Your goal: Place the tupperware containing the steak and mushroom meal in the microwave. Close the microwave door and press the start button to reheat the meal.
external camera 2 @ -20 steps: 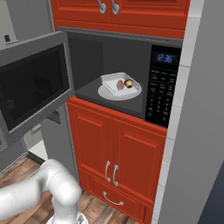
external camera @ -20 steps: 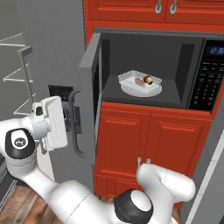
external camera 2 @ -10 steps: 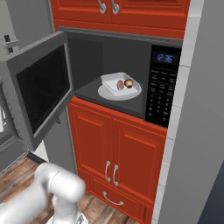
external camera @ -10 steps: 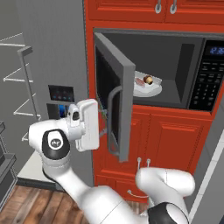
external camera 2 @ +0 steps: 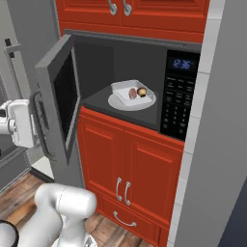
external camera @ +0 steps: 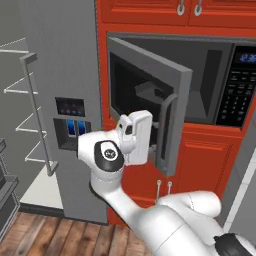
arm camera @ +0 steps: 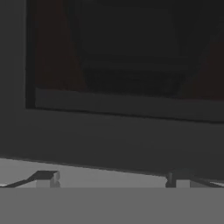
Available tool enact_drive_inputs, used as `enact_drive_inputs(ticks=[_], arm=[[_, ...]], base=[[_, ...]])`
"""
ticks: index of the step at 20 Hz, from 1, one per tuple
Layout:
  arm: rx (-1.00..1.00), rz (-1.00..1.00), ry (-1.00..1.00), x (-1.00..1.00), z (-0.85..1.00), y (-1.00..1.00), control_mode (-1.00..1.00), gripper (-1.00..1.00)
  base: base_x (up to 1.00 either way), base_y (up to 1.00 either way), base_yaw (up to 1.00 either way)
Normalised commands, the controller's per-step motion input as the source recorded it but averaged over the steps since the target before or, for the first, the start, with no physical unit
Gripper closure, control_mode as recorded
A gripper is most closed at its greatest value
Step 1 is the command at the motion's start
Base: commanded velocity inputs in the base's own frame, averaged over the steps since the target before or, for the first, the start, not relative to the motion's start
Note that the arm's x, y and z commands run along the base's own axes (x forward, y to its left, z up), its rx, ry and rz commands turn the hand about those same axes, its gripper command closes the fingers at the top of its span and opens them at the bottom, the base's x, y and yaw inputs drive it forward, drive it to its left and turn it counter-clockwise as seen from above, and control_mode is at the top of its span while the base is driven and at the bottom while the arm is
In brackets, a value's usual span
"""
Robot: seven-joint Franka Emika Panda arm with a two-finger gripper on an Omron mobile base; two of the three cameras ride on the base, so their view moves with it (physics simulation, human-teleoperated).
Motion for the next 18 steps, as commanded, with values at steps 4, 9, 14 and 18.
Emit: enact_drive_inputs(ticks=[4,9,14,18], arm=[[0.09,0.00,-0.04,0.08,0.00,-1.00,-1.00,-1.00],[0.11,0.00,0.00,0.28,0.00,-1.00,-1.00,-1.00],[0.10,0.00,0.00,0.58,0.00,-0.91,-1.00,-1.00],[0.05,0.03,0.00,0.88,0.00,-0.63,-1.00,-1.00]], base=[[0.00,0.00,0.00],[0.00,0.00,0.00],[0.00,0.00,0.00],[0.00,0.00,0.00]])
